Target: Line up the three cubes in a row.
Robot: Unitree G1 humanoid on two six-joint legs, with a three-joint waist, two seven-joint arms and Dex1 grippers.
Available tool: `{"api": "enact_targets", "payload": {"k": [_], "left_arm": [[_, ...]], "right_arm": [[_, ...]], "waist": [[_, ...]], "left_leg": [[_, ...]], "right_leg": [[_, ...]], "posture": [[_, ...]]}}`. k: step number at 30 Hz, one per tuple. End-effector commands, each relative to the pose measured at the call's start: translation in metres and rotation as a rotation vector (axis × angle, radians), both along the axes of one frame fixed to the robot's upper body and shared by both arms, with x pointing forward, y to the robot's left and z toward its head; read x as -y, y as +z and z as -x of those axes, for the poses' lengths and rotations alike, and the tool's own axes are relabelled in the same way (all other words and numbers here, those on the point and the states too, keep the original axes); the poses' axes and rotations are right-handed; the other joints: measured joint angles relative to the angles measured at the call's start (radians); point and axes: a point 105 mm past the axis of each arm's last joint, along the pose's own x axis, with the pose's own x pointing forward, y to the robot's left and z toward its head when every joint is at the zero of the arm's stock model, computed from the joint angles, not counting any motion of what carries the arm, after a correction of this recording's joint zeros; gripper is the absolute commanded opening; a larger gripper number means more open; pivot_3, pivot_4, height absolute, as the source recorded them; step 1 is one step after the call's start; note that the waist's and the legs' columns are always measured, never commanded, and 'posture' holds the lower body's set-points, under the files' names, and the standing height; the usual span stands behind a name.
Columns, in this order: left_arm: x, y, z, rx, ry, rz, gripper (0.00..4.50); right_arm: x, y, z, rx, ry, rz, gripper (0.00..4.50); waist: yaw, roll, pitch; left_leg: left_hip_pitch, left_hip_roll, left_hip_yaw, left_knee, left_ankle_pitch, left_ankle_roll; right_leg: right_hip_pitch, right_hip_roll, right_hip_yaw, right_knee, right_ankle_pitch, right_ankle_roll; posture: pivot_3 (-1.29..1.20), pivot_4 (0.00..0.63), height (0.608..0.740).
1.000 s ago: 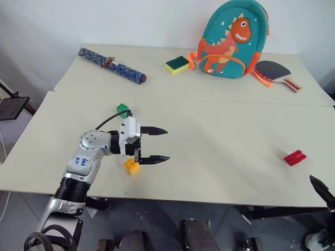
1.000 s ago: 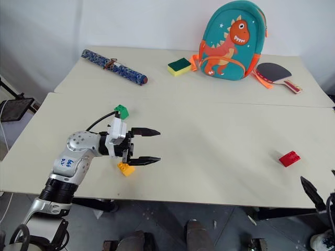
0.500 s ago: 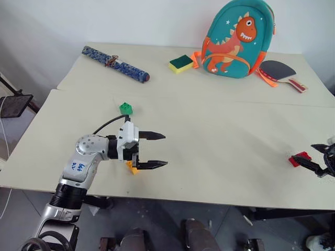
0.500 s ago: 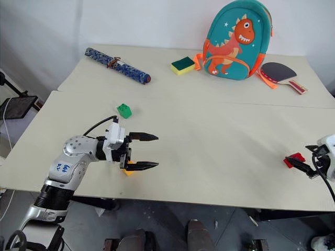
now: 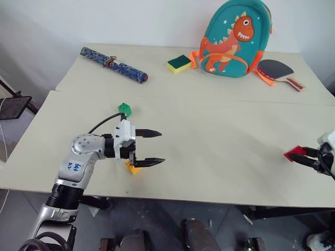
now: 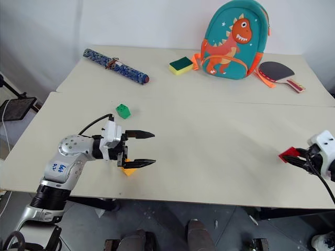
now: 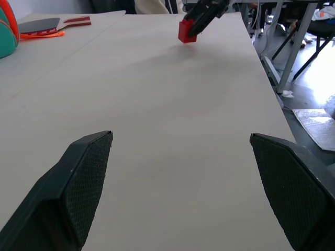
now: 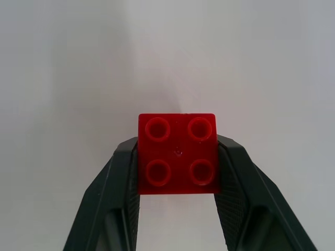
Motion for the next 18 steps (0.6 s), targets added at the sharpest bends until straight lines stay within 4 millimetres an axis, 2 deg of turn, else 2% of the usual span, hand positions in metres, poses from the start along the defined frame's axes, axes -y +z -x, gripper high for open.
{"api": "enact_targets", "payload": {"k": [1,6,8,12,17,18], "left_arm": [[-0.011,0.01,-0.005,0.054,0.03,-0.005,4.5],[-0.013,0.007,-0.005,0.052,0.038,-0.011,4.5],[-0.013,0.006,-0.004,0.053,0.039,-0.013,4.5],[-0.015,0.006,-0.003,0.053,0.056,-0.009,4.5],[-0.02,0.005,-0.004,0.067,0.092,-0.013,4.5],[-0.021,0.006,-0.004,0.065,0.098,-0.007,4.5]], "right_arm": [[-0.075,0.017,0.0,-0.028,0.32,0.064,1.49],[-0.158,0.021,-0.018,-0.003,0.541,0.188,1.49],[-0.181,0.018,-0.022,0.012,0.614,0.226,1.49],[-0.199,0.0,-0.028,-0.016,0.668,0.274,1.49],[-0.21,-0.004,-0.033,0.001,0.694,0.31,1.49],[-0.212,-0.005,-0.034,-0.003,0.699,0.31,1.84]], "waist": [[-0.007,0.0,0.0],[-0.004,0.0,0.0],[-0.004,0.0,0.0],[0.01,0.0,0.0],[0.015,0.0,0.0],[0.013,0.0,0.0]], "left_leg": [[0.0,0.001,0.0,0.0,0.0,-0.001],[-0.003,0.001,0.0,0.001,0.0,-0.001],[-0.005,0.0,0.0,0.001,0.0,-0.001],[-0.009,0.0,0.0,0.001,0.0,-0.001],[-0.017,0.001,0.001,0.003,0.0,0.0],[-0.017,0.001,0.001,0.004,0.0,0.0]], "right_leg": [[-0.001,0.001,0.0,0.002,0.0,0.0],[-0.006,-0.001,-0.001,0.004,0.0,0.0],[-0.008,-0.001,-0.001,0.005,0.0,0.0],[-0.011,-0.002,-0.008,0.005,0.0,0.0],[-0.017,-0.004,-0.018,0.005,0.0,-0.001],[-0.018,-0.004,-0.018,0.006,0.0,-0.001]], "posture": [[0.0,0.15,0.74],[0.0,0.15,0.74],[0.0,0.15,0.74],[0.0,0.15,0.74],[0.0,0.15,0.74],[0.0,0.15,0.74]]}}
